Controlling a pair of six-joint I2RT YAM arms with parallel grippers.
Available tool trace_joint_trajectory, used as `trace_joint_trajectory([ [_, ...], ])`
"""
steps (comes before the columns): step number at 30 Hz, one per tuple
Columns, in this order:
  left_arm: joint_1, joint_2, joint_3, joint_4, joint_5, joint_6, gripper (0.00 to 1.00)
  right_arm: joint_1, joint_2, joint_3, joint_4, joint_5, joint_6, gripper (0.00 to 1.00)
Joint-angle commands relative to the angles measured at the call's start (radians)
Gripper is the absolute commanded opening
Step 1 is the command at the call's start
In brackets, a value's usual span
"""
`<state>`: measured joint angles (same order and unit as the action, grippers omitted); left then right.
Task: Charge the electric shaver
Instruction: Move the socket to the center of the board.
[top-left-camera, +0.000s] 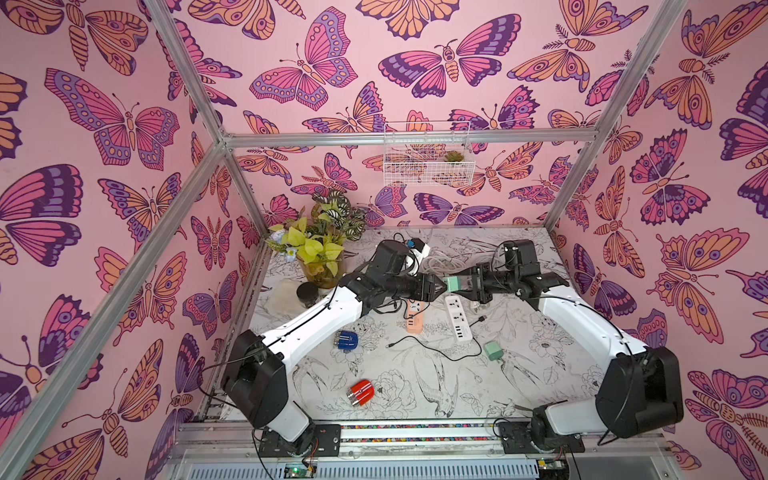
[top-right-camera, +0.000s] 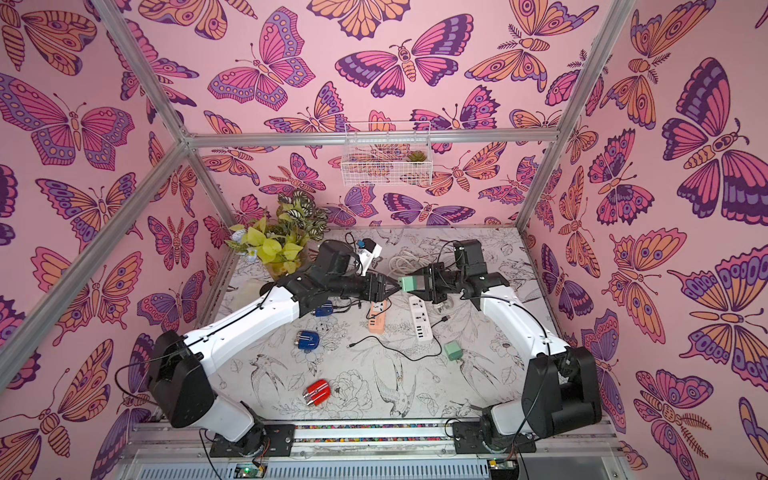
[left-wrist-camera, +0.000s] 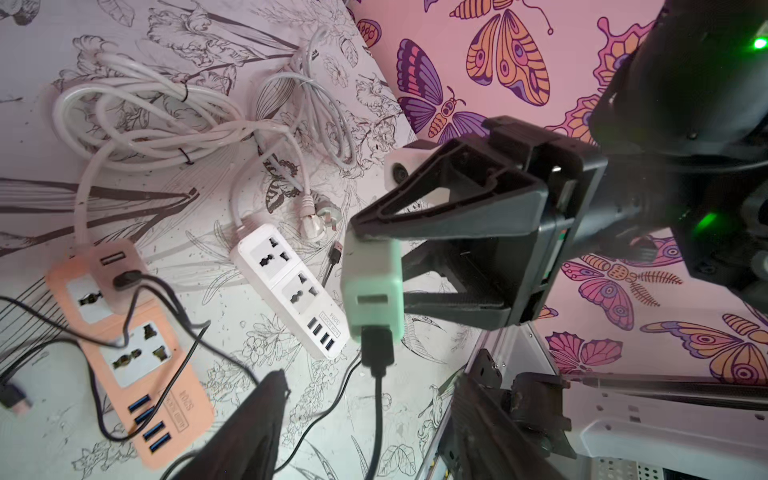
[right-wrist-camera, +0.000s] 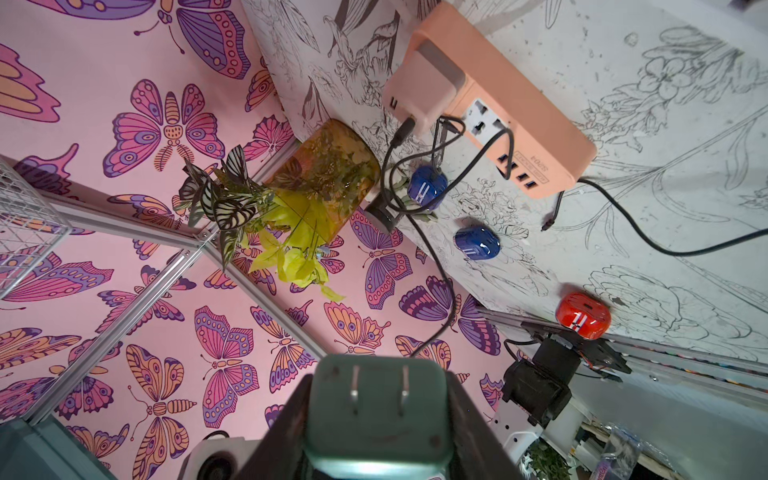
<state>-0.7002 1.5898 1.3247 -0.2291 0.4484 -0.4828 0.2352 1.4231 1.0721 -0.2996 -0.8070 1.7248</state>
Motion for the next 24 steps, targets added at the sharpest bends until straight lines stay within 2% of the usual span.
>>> trace_joint_trajectory([
  [1,-0.007,0.039,0.041,0.040,0.010,0.043,0.63,-0.003,-0.016,-0.008,0.025,-0.036,0.035,0.00],
  [8,-0.012,0.091,0.069,0.041,-0.013,0.050,0.51,-0.001,-0.041,-0.042,0.083,-0.050,0.099,0.00],
  [14,-0.013,0.125,0.086,0.056,0.016,0.021,0.34,0.004,-0.055,-0.058,0.110,-0.050,0.127,0.00],
  [22,-0.019,0.140,0.093,0.057,0.034,0.004,0.29,0.010,-0.055,-0.070,0.152,-0.032,0.155,0.00],
  [23,-0.019,0.140,0.093,0.057,0.034,0.003,0.31,0.009,-0.052,-0.070,0.164,-0.034,0.163,0.00],
  [24,-0.021,0.139,0.093,0.058,0.033,0.003,0.38,0.010,-0.048,-0.070,0.175,-0.035,0.172,0.00],
])
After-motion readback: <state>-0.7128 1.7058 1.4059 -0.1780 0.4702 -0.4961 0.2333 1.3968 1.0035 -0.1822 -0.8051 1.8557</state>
